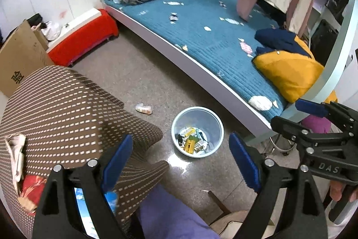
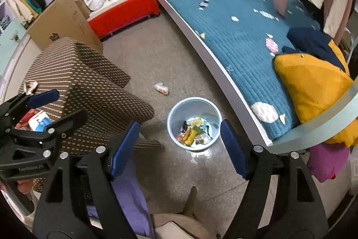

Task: Collect trash
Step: 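Move both tools back to the table toward the white tissue box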

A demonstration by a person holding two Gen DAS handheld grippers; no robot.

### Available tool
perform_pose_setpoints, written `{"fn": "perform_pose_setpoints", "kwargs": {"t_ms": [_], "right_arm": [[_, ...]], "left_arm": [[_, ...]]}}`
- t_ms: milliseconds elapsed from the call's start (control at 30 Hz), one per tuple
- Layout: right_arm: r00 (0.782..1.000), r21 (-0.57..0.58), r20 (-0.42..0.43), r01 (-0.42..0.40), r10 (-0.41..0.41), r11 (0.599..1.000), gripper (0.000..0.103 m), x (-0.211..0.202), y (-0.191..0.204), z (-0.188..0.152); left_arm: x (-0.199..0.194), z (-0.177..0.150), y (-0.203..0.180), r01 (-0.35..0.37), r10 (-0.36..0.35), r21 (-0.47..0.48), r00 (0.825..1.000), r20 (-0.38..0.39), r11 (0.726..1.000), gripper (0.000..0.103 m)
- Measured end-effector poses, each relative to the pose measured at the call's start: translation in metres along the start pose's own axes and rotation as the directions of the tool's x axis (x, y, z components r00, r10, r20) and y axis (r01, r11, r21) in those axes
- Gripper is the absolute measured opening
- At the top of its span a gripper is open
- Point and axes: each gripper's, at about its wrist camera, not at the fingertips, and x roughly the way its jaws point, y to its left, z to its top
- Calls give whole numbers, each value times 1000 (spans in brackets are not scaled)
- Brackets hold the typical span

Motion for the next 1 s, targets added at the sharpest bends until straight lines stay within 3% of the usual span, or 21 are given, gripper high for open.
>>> {"fn": "perform_pose_setpoints", "kwargs": {"t_ms": [233,467,767,1000], "right_arm": [[998,-87,56,-34,39,996,88,-19,47,3],[991,-201,71,-95,111,975,91,-27,104,6],[978,-325,-1,-199,210,925,92,-14,173,4],[964,-430,-76,-263,256,864,93,2,227,-5]], "left_arm": [[-36,-18,34,-28,30,-37,998,49,999,86],[-68,-40,78,-65,71,-84,995,74,994,86],[-98,-76,151,-141,160,-216,985,72,966,86],[-124,-121,205,-193,225,-330,973,59,924,86]]}}
